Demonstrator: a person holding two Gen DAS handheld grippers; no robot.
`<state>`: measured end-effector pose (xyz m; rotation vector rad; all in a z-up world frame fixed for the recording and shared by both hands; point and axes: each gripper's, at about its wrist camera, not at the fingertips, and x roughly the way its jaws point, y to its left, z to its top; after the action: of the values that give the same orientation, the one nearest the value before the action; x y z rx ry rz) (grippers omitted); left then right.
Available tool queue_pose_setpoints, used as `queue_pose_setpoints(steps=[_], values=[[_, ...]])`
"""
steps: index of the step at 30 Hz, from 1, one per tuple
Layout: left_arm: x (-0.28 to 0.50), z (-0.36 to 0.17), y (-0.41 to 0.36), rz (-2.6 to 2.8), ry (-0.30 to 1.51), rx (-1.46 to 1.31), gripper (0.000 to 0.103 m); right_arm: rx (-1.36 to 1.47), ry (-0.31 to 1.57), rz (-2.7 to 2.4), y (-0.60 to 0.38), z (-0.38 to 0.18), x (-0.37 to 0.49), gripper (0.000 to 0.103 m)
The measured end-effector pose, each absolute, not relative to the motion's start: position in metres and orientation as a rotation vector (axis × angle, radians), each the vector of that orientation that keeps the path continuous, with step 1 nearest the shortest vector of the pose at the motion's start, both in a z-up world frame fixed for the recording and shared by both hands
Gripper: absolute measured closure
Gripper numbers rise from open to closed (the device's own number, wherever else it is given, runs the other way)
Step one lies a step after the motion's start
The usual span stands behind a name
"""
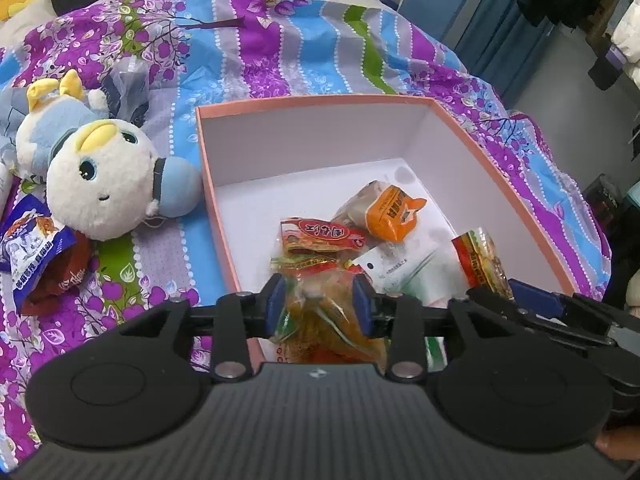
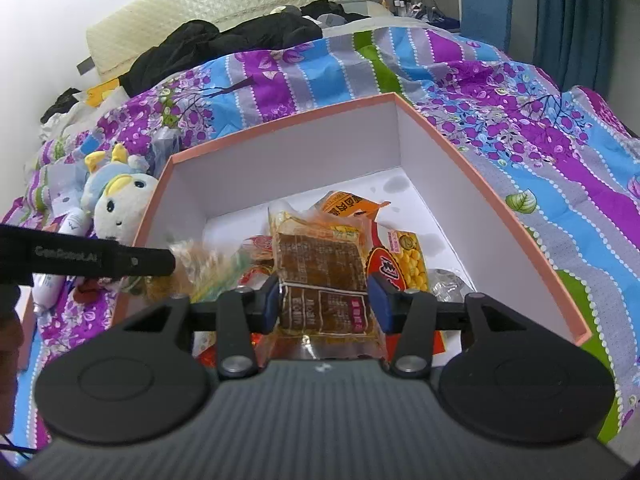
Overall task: Organize snacks
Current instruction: 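Open the left tool over the pink box while the right tool releases the brown bag there, then withdraw both open tools from the box toward the remaining snacks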
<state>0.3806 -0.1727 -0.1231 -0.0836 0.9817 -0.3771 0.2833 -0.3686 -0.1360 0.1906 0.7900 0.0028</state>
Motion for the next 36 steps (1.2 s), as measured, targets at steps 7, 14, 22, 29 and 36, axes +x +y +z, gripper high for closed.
queue_pose_setpoints(steps=[7,14,22,29,36], values=[[0.358,-0.093,-0.163,-0.375,0.926,-0.07,0.05,0.208,0.749,-0.013,-0.366,-0.117,0.264,0.037],[0.311,-0.05,-0.142,-0.365,0.857,-0.071,0.05,0.213,0.676,0.006,-0.351,-0.083,0.229,0.037],[0.24,-0.01,-0.109,-0.342,0.789,-0.077,0.05,0.203,0.613,0.044,-0.324,-0.051,0.178,0.037],[0.179,0.009,-0.082,-0.323,0.743,-0.101,0.05,0.197,0.571,0.083,-0.3,-0.035,0.134,0.037],[0.132,0.013,-0.056,-0.3,0.724,-0.119,0.048,0.177,0.542,0.113,-0.28,-0.027,0.102,0.037]])
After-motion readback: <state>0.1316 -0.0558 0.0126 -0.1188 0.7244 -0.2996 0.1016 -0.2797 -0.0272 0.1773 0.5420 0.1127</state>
